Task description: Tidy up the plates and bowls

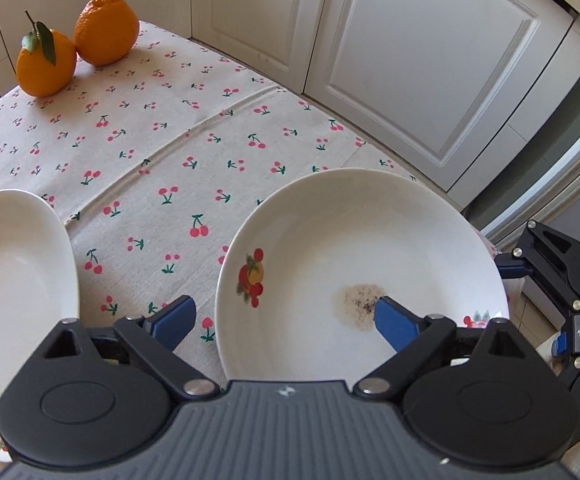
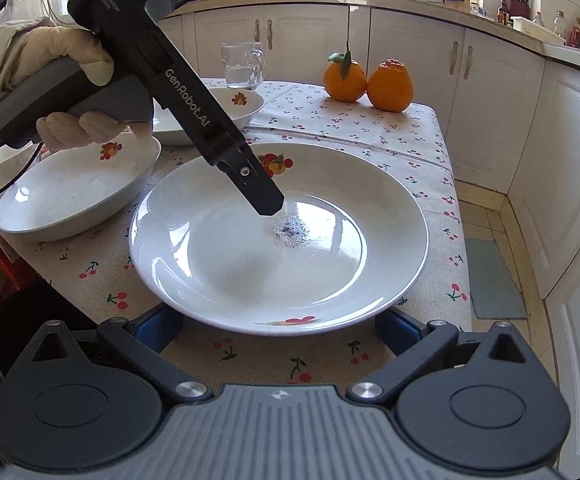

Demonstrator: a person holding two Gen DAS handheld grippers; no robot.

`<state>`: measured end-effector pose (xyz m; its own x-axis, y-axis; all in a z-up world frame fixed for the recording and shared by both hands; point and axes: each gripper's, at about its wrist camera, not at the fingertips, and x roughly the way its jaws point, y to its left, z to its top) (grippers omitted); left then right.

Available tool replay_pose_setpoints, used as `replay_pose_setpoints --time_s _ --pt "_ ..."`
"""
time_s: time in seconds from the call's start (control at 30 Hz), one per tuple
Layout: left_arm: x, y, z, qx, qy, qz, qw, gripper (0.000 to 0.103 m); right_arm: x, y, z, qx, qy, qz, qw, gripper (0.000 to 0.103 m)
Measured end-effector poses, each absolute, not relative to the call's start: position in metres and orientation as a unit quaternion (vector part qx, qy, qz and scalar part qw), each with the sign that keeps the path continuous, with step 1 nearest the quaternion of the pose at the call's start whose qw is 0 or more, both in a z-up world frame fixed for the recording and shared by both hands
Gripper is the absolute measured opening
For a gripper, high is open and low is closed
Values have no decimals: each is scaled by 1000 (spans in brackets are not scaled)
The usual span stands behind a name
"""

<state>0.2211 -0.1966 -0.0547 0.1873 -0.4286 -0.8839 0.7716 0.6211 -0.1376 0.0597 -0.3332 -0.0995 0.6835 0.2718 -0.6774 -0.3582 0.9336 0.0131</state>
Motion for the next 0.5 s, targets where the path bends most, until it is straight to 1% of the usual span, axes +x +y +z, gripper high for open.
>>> replay_pose_setpoints --time_s 0.13,0.2,0.23,0.4,0.5 --pt "226 -200 -55 169 507 -409 739 81 63 -333 -99 -63 361 174 914 103" --pt "226 -202 -53 172 508 -414 736 78 65 -333 -99 -65 363 176 913 103" --pt "226 -203 -53 173 507 -416 735 74 65 -333 -99 -64 363 177 913 103" --pt "231 -204 -53 174 510 -416 733 67 67 -334 -98 -59 366 184 910 102" --pt "233 -205 -54 173 513 -418 730 67 67 -334 -97 -59 368 184 909 102"
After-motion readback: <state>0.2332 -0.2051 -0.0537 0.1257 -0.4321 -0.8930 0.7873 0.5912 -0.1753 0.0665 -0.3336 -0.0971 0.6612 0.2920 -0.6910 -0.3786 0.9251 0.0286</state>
